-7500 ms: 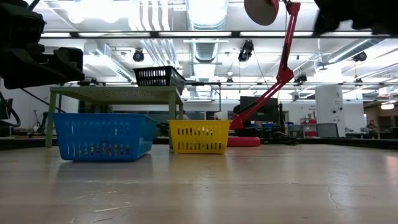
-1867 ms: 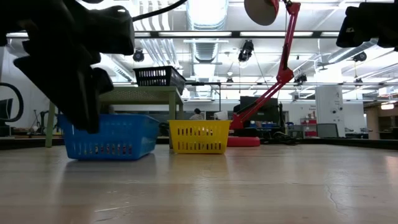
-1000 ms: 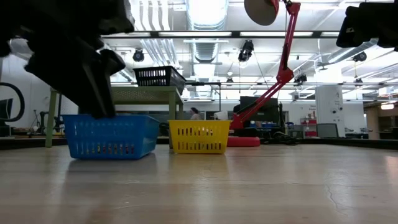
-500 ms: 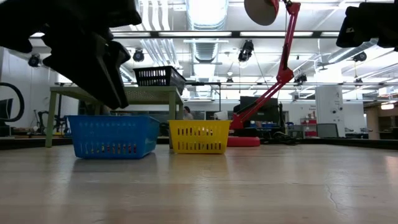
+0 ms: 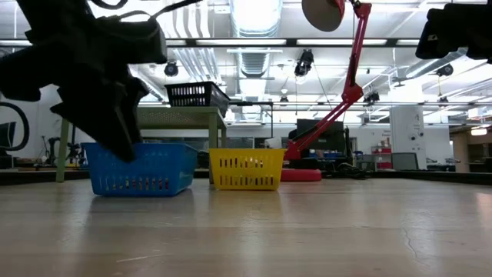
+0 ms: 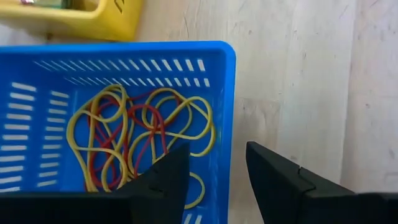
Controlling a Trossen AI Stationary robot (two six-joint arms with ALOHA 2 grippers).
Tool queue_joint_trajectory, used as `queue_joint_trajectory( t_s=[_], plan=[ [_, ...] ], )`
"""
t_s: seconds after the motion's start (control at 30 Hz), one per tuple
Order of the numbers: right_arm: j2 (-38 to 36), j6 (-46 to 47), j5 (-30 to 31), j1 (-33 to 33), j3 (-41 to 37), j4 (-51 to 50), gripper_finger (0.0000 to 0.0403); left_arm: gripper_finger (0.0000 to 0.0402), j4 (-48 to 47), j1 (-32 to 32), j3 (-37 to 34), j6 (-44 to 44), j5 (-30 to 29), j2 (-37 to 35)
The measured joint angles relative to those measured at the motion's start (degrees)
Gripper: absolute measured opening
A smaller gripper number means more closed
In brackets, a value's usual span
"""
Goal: Pick & Place Office Desk Supplies
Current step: Put the blue basket filled with rubber bands on the shelf
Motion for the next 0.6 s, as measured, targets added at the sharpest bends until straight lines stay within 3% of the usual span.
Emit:
queue_joint_trajectory(
  t_s=[0.27, 0.6],
  plan=[
    [0.0, 0.0, 0.0, 0.0, 0.0, -0.2, 0.0086, 0.0155, 1.2, 0.1, -1.1, -1.6, 0.2, 0.0],
    [0.0, 0.0, 0.0, 0.0, 0.0, -0.2, 0.0086, 0.0082, 0.9, 0.2, -1.2, -2.0, 0.2, 0.0]
  ],
)
